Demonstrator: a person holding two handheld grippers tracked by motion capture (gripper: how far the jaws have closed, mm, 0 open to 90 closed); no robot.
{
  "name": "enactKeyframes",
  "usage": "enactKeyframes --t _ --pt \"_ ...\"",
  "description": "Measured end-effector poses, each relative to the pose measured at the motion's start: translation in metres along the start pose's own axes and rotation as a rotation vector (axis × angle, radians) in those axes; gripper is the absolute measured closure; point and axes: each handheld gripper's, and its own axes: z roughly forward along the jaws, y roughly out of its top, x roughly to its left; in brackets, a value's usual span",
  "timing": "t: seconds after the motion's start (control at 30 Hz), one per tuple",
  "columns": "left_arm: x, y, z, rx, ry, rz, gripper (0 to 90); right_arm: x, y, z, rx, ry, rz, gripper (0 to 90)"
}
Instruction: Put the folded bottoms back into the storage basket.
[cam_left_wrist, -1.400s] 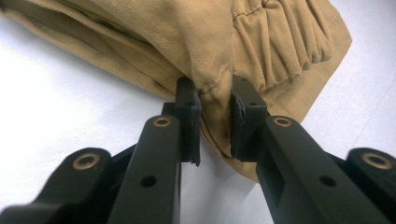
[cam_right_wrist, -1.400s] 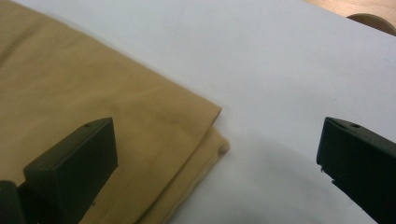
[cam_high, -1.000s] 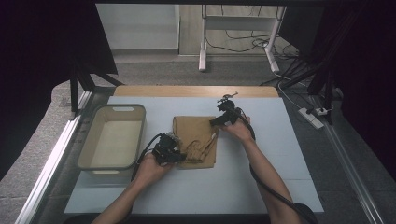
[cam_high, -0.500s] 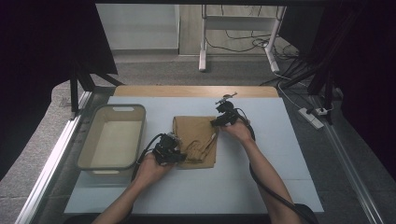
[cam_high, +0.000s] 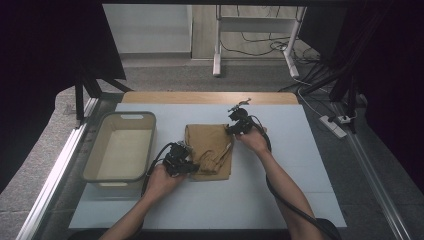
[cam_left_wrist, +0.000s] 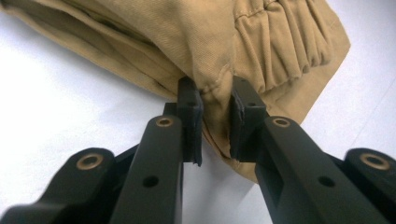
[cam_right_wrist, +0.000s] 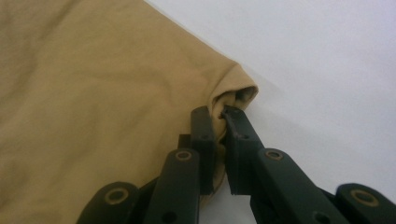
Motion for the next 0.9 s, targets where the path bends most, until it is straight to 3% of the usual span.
enactKeyframes --t 0.53,0.9 --pt "-0.002 0.009 -0.030 -0.101 -0.008 -0.015 77.7 0.008 0.013 -0.030 -0.099 0.012 -0.050 84.1" --pt "-0.013 0.015 -0.049 -0.151 0.022 0.018 77.7 0.006 0.018 -0.050 -0.156 0.022 -0.037 84.1"
